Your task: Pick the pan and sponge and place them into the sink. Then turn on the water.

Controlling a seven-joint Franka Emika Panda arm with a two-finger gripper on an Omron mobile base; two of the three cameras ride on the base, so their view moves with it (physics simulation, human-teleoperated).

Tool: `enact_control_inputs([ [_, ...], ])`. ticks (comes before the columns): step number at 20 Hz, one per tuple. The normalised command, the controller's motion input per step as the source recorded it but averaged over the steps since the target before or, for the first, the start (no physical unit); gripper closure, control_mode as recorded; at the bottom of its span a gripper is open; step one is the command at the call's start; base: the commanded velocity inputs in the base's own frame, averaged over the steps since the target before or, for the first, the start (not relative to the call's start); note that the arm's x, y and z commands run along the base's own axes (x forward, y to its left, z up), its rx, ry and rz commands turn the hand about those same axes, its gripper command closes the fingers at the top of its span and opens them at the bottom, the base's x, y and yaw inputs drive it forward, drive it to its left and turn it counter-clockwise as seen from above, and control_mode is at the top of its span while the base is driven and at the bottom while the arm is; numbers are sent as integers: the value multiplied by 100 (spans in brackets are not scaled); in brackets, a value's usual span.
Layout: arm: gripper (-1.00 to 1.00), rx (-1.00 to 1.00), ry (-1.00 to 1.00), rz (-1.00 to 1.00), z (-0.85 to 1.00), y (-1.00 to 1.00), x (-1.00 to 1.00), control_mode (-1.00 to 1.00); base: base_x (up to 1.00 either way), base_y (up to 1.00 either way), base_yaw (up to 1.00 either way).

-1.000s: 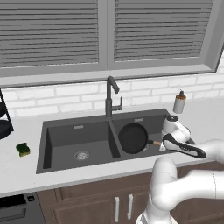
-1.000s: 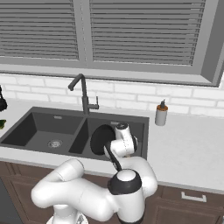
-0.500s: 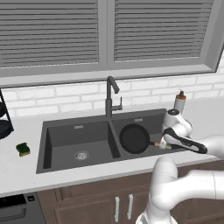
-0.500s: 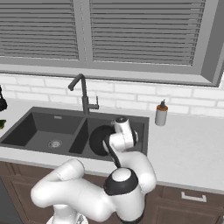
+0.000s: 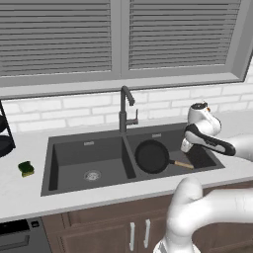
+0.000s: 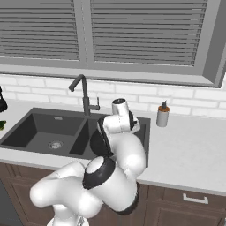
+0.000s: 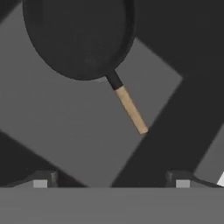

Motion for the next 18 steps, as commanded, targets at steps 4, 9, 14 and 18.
enact_control_inputs([
  [4,-100,0,0,-29,80,0,-82,-100,0,0,0],
  [9,-100,2,0,-26,76,11,-78,-100,0,0,0],
  [14,-100,4,0,-23,76,31,-78,-100,0,0,0],
  [18,-100,16,0,-18,54,32,-82,-100,0,0,0],
])
